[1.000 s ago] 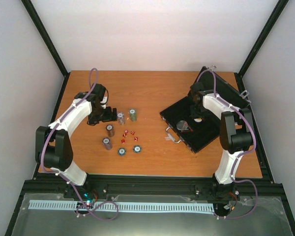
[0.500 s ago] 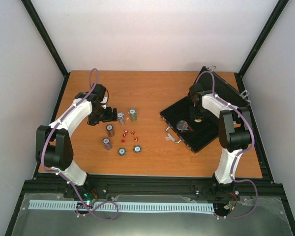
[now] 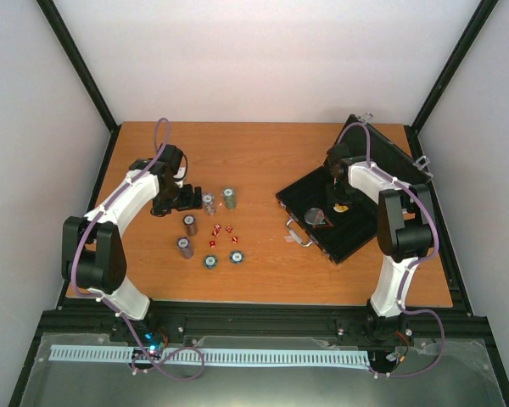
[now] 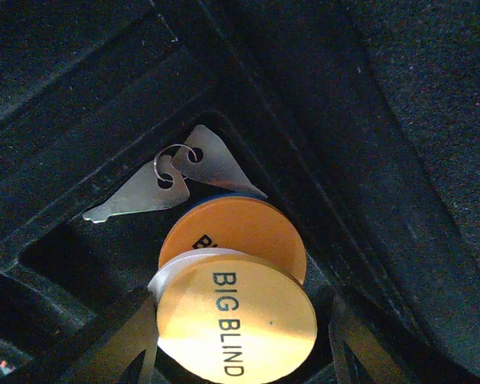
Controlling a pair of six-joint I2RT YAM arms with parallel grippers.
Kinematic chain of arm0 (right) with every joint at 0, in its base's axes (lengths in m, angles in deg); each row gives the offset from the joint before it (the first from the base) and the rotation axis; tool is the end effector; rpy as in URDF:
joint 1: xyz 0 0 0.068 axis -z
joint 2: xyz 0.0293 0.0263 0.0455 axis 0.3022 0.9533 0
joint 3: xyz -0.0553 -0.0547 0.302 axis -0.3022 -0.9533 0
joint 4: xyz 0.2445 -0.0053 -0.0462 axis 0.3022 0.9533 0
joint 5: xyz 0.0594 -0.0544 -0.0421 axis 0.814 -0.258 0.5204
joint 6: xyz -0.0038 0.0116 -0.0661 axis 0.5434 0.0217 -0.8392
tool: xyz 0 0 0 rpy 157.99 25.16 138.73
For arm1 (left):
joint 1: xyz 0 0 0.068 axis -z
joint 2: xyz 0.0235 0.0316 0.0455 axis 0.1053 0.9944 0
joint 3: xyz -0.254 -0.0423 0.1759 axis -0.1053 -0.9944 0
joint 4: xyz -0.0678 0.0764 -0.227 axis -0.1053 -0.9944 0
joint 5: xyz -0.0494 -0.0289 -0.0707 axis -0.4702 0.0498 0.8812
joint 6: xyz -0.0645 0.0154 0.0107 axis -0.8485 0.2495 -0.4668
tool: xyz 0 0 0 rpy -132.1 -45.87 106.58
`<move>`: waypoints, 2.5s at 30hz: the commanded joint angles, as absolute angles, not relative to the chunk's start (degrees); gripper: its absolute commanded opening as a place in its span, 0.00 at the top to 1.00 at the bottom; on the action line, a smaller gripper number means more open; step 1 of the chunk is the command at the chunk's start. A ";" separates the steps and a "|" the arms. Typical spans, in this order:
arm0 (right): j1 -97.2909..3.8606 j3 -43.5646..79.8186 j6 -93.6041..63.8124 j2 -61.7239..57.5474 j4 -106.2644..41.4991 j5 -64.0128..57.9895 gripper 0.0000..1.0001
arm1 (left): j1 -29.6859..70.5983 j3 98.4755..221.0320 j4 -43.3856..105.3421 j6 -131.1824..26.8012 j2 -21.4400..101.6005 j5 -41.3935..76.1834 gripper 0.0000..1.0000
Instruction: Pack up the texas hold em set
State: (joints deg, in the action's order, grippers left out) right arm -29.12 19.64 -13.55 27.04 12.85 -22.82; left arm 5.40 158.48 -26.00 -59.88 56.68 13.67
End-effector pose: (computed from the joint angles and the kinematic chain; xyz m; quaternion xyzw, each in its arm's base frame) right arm 0.3708 0.0641 0.1988 -0.0189 0.9896 -0.0874 0.1129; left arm 0.2924 -0.0635 0.2664 -0.0628 0.9898 -0.0701 0.1072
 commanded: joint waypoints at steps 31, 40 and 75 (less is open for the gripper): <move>-47.70 34.41 -13.36 20.92 22.56 -16.22 0.00 | 5.65 161.82 -26.50 -59.24 55.43 13.57 0.00; -64.46 38.40 -13.36 28.93 22.01 -11.17 0.05 | 5.65 161.24 -27.12 -59.28 54.15 13.23 0.00; -72.78 41.58 -13.09 44.13 16.98 -8.52 0.38 | 5.64 156.87 -27.43 -59.57 48.82 12.23 0.00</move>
